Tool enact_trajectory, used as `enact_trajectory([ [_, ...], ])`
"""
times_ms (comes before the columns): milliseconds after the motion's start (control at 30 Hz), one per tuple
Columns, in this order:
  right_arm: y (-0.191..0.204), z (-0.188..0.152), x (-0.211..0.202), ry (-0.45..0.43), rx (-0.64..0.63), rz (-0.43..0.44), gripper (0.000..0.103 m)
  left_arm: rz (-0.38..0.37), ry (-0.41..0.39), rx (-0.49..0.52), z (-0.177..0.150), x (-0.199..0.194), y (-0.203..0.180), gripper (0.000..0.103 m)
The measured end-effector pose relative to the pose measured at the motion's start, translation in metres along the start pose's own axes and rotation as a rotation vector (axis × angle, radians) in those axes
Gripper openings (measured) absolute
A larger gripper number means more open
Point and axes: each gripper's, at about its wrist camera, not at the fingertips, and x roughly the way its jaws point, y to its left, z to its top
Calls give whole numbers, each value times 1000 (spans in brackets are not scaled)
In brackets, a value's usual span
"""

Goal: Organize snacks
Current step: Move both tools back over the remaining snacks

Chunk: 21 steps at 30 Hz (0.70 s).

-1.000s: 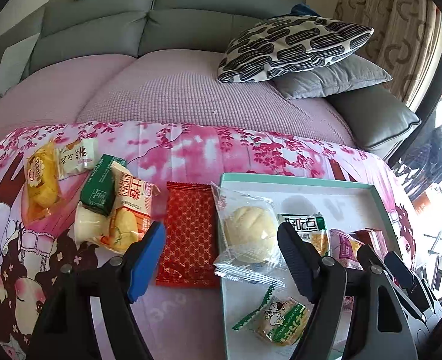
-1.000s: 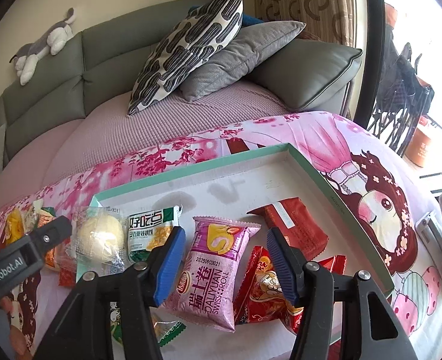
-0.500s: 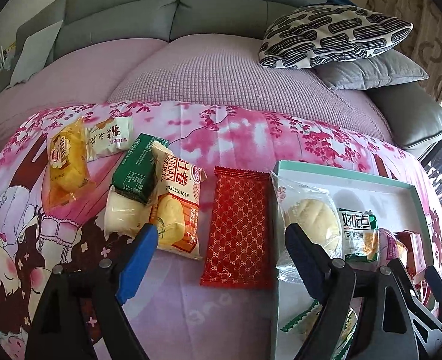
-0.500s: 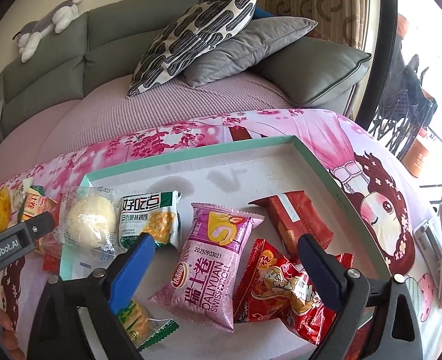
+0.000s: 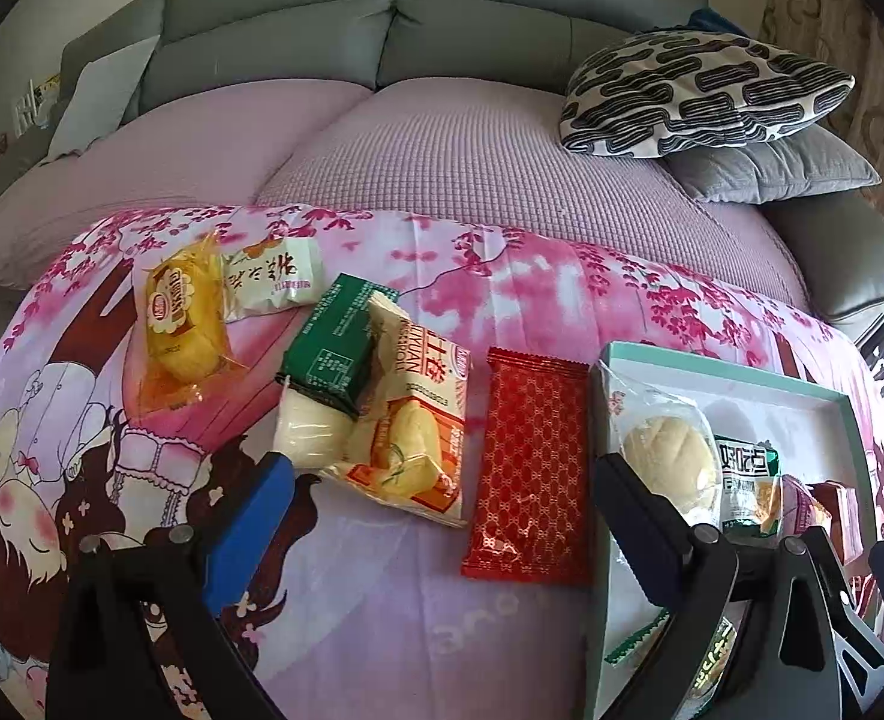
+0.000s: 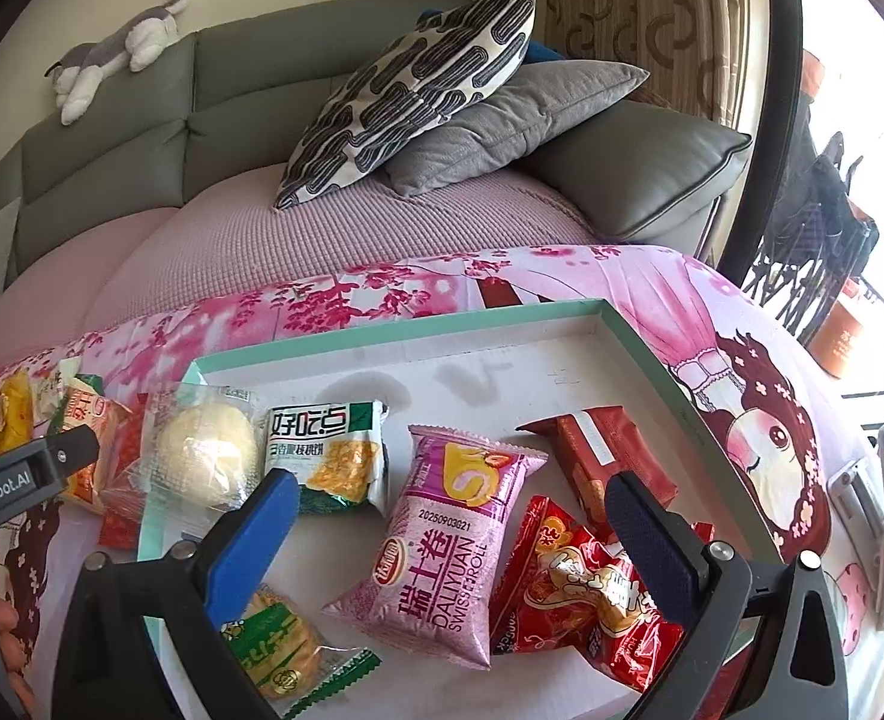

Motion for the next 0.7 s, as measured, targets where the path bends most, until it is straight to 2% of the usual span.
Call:
enact_trajectory([
  [333,26,-1,-8,-43,-28,63,103,91,-39,-83,8,-13,52,100],
  [700,94,-13,-19,-38,-147,182,103,195,-65,-250,7,-28,135,100],
])
